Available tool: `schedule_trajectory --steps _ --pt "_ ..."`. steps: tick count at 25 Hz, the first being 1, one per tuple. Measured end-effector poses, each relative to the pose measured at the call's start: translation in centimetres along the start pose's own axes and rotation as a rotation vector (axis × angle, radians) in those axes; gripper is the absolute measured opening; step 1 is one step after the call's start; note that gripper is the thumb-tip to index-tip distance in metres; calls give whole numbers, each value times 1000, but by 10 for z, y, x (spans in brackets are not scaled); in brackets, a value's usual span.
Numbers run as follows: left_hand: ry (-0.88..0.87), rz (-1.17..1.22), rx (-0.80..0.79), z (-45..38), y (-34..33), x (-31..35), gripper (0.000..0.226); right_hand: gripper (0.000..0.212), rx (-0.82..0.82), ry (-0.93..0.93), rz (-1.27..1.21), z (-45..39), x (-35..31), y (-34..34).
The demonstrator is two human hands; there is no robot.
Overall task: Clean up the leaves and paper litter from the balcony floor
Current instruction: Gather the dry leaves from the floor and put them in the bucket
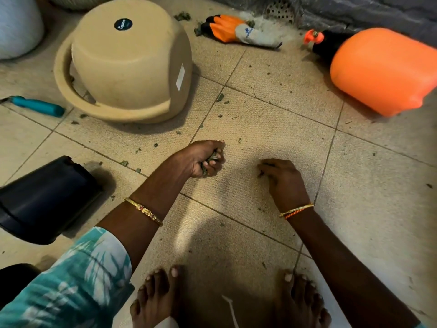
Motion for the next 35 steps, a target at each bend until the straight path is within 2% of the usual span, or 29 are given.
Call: schedule_trajectory --steps 2,6,8,9,10,12,13,14,16,18,20,22,24,28,31,35 --pt "-16 -11 22 2 -1 1 37 27 14 -141 -128 -12 5 7" --pt "-37 -32 3 8 -9 -1 37 20 59 -768 -618 -45 15 17" --pt "-40 -38 -42 11 -16 -5 44 18 17 -853 -797 -56 3 9" --pt "-52 -39 -56 13 -21 -7 50 18 -3 -805 -789 -59 -8 4" --pt "-75 -34 -56 13 -24 -8 56 19 -10 -681 -690 -61 -20 -1" --pt "-123 -8 -36 16 -31 -8 67 21 -28 -320 -385 -59 -46 -12" --pt "-139 15 -10 16 -32 -7 68 22 -43 -187 -285 -56 -58 -17" --pt "-154 45 26 16 -31 -7 66 25 -76 -130 -238 -53 -68 -20" --pt "-178 125 93 12 -23 -5 54 32 -158 -170 -297 -49 -80 -19" --pt "-193 181 146 9 -14 -3 45 34 -210 -286 -450 -54 -83 -17" --pt "-194 248 173 9 -7 2 37 24 -125 -432 -569 -71 -72 -20" --pt "-201 309 221 11 5 7 33 19 -22 -497 -589 -96 -51 -31" --pt "-208 370 252 16 19 9 31 26 -82 -411 -451 -121 -31 -51" --pt "-210 451 307 23 50 6 27 48 -338 -136 -257 -160 -12 -91" --pt "-199 473 337 27 70 1 27 50 -432 31 -119 -143 -24 -109" --pt "-195 521 298 42 89 -7 18 50 -512 213 -266 -82 -77 -106"
Point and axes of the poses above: each hand's wrist, its own z-axis away from the middle knuckle, its own y-axis out of the back of the hand, x = y × z, the point moved 4 cm from there along -z, towards the middle knuckle, and after that the axes turned 15 degrees about x, right-handed, at the moved point
